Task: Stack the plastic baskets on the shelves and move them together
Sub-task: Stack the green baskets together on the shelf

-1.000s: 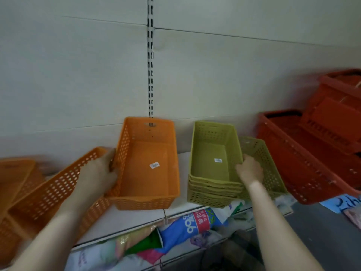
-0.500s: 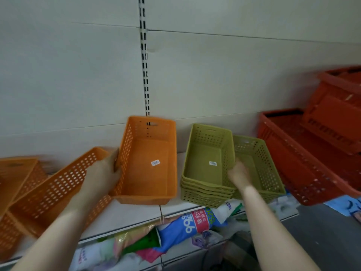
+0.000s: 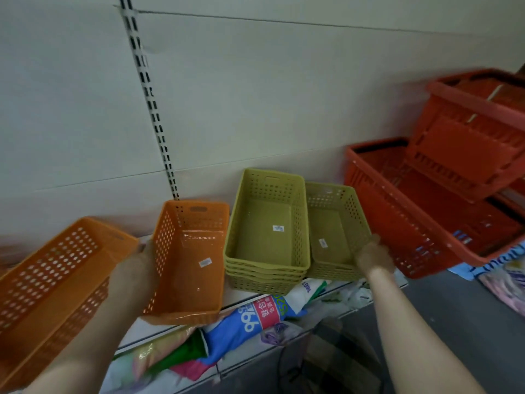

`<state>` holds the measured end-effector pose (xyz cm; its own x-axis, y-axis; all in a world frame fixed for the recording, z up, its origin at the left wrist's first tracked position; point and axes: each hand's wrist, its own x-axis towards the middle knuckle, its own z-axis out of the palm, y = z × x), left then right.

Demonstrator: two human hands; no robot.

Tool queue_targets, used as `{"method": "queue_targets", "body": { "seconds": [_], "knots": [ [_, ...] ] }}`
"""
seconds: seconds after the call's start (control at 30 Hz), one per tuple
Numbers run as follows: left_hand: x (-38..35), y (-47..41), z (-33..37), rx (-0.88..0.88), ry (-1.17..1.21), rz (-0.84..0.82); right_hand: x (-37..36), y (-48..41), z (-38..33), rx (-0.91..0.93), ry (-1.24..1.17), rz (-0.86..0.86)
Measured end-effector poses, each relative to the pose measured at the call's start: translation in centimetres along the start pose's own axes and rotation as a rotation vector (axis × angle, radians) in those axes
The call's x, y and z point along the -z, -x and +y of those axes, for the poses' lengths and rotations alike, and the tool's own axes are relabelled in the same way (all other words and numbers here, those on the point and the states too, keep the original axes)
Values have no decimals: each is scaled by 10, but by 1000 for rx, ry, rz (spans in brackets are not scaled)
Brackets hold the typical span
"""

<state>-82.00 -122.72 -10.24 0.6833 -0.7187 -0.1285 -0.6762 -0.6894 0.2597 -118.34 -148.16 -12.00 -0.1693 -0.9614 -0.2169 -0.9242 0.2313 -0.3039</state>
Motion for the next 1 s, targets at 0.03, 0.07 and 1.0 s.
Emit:
{"method": "queue_targets", "body": {
  "seconds": [0.03,0.07,1.0],
  "knots": [
    [-4,-3,7,-70,-1,77,-1,-6,6,3,-5,-28],
    [-10,-6,17,-155,23,132,-2,-9,10,5,-6,-25],
    [-25,-2,98,-134,872,-352,85,113,-79,250,-285,151]
  ]
}}
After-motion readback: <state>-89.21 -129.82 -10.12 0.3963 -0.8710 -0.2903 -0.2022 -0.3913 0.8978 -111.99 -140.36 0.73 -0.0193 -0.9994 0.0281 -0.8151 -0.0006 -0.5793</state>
